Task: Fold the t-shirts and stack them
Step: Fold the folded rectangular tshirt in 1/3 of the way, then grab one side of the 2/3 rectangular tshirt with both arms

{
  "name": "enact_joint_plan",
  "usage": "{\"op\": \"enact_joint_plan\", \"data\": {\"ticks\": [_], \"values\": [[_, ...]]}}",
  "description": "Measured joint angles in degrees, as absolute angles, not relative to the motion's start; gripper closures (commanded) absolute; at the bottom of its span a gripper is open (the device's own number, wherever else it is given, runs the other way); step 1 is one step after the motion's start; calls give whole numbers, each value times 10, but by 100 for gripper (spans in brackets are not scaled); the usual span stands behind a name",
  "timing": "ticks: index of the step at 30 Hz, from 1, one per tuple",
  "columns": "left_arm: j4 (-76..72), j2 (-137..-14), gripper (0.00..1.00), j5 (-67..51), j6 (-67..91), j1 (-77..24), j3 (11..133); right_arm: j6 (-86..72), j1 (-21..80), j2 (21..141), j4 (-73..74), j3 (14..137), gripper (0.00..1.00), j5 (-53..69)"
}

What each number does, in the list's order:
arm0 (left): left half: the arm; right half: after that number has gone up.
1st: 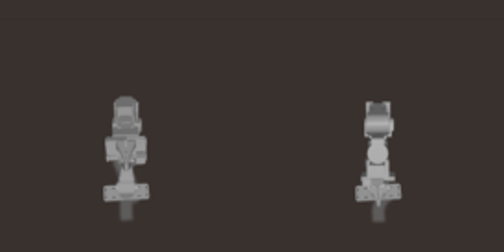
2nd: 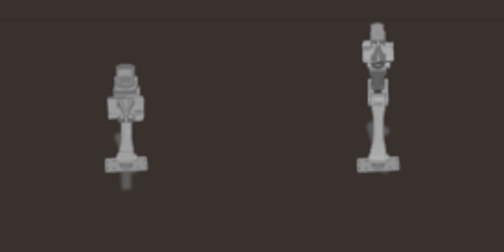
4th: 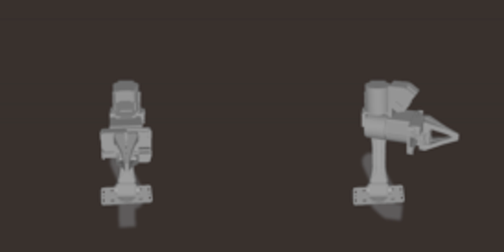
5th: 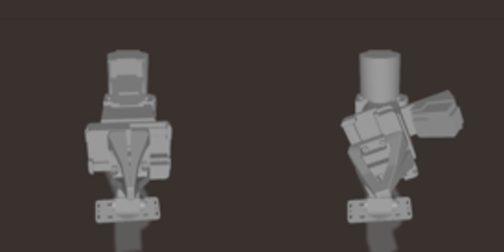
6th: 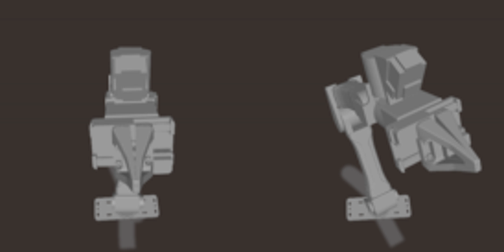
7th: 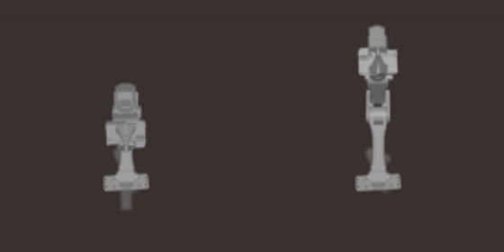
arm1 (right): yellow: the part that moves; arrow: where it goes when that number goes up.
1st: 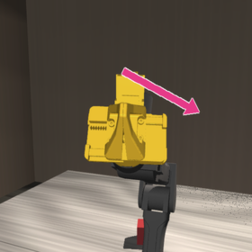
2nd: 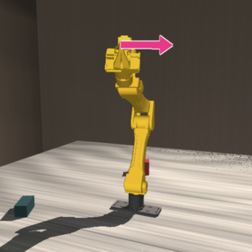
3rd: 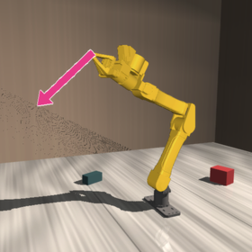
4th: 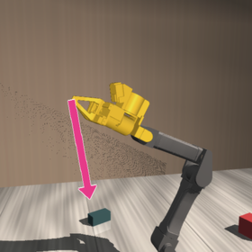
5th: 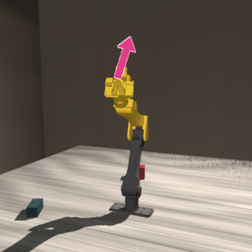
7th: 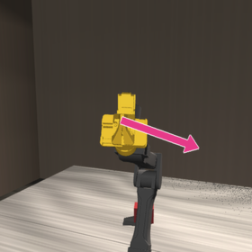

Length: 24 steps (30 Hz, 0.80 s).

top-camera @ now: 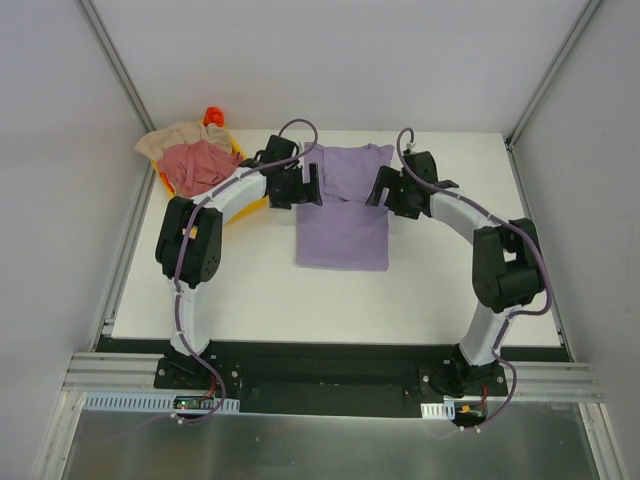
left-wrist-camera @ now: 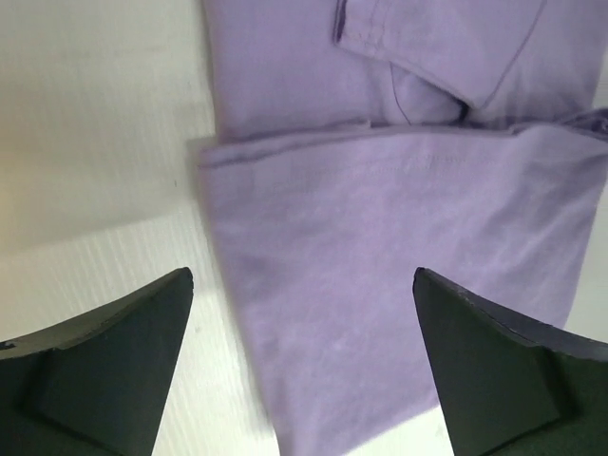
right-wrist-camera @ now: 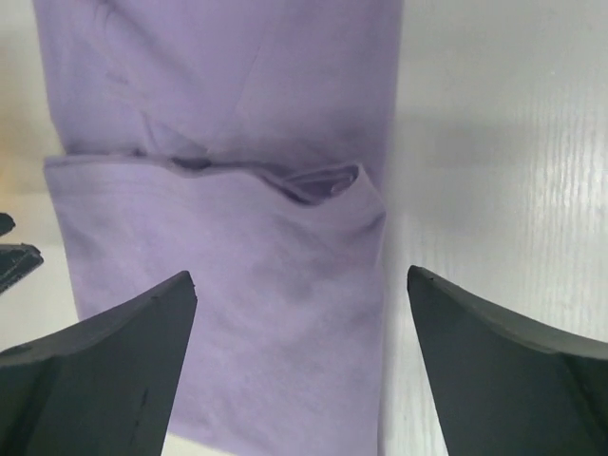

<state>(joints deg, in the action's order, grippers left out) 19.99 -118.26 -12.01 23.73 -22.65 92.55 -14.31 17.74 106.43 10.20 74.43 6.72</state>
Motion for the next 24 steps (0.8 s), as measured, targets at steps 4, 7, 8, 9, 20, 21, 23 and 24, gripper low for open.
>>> {"op": "enact_joint_plan", "data": {"ticks": [4,7,8,9,20,21,23,24], "values": [[200,-1120,1,-134,243,-227,873,-139,188,988,105,692,4,64],[196,-1046,1,-144,259,-230,802,-145,204,907,101,630,4,64],[195,-1026,1,-145,263,-232,782,-149,208,885,99,610,4,63],[195,-1005,2,-145,269,-236,758,-155,213,856,96,580,4,63],[189,-981,42,-149,329,-251,623,-249,217,813,100,452,1,63],[185,-983,44,-149,332,-251,619,-256,217,815,99,451,1,61],[180,-984,45,-150,336,-251,613,-269,217,820,97,449,1,55],[178,-985,45,-152,336,-251,609,-274,217,822,96,448,1,52]]}}
